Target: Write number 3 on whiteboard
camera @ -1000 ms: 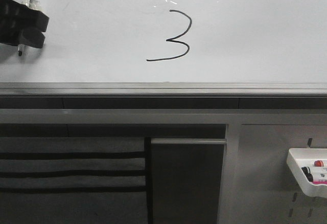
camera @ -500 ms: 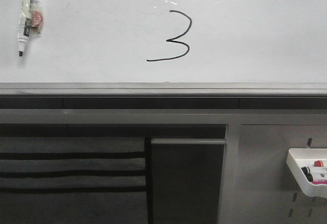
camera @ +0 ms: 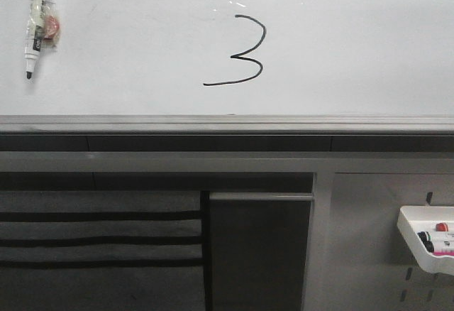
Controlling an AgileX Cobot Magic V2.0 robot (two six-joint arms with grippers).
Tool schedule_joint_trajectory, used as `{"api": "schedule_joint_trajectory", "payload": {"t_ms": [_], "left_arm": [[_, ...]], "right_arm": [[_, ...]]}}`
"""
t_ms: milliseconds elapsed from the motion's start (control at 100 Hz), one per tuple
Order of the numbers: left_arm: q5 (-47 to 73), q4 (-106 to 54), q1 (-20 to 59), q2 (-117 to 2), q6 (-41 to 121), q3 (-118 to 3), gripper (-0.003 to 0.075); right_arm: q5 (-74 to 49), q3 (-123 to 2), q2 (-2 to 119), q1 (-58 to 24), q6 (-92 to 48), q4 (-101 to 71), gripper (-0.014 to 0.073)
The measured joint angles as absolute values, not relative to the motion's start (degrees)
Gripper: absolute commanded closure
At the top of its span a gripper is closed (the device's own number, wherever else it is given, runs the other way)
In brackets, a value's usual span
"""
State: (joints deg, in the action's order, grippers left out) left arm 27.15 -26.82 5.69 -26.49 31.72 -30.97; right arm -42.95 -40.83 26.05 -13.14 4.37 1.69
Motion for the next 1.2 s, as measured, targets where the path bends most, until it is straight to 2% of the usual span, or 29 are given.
{"api": "schedule_joint_trajectory", "payload": {"t_ms": [490, 780, 1040, 1200], "left_arm": [[26.4, -26.7, 7.6, -26.0, 31.7, -27.6, 0.0738], [24.6, -25.0, 7.3, -10.4, 31.6, -23.1, 0.0738], [14.9, -24.0, 7.2, -6.5, 31.3, -14.4, 0.0738], [10.4, -11.3, 7.2, -1.0, 17.2, -8.2, 0.0738]], "right_arm": [[-43.2, -40.5, 26.1, -13.1, 4.1, 1.8, 0.0668], [-43.3, -40.5, 26.1, -13.1, 4.1, 1.8, 0.0668], [-43.3, -40.5, 26.1, -13.1, 4.1, 1.9, 0.0668], [-43.3, -40.5, 26.1, -13.1, 4.1, 1.9, 0.0668]]}}
